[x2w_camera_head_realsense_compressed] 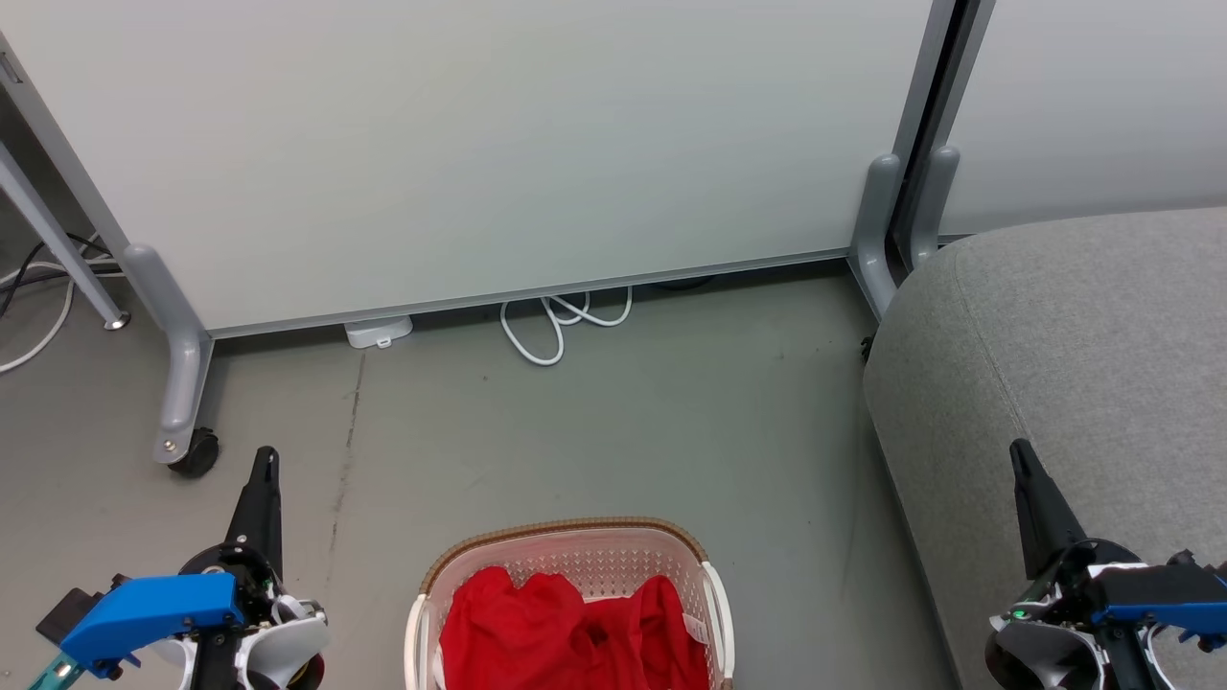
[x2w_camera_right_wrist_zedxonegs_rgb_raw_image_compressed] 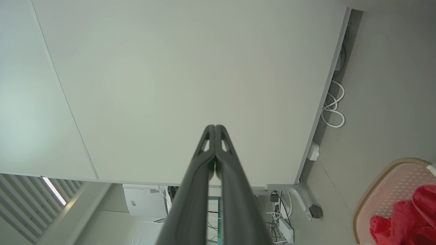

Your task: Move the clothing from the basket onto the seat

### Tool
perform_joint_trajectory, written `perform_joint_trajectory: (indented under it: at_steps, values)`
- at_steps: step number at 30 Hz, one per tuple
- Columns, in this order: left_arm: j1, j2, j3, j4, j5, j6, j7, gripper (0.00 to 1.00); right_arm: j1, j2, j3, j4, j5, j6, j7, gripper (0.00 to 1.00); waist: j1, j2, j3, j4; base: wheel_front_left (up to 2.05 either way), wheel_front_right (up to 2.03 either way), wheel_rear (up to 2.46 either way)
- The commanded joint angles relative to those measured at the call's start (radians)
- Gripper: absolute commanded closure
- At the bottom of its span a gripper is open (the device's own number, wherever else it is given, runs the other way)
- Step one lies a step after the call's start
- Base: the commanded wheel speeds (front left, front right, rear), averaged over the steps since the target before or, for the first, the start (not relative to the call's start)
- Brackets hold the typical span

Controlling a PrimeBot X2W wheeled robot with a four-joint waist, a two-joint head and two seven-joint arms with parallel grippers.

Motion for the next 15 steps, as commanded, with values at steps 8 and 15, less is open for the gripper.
perform_joint_trajectory:
  at_steps: [8, 15]
  values:
    - [0.0, 0.0, 0.0, 0.0, 0.0, 0.0, -0.001, 0.0, 0.0, 0.0, 0.0, 0.0, 0.0, 0.0, 0.0, 0.0, 0.0, 0.0, 0.0, 0.0, 0.0, 0.0, 0.0]
    - [0.032, -0.005, -0.012, 0.034, 0.004, 0.0, -0.019, 0.0, 0.031, 0.006, 0.015, 0.025, -0.003, -0.001, -0.017, 0.0, 0.0, 0.0, 0.0, 0.0, 0.0, 0.0, 0.0]
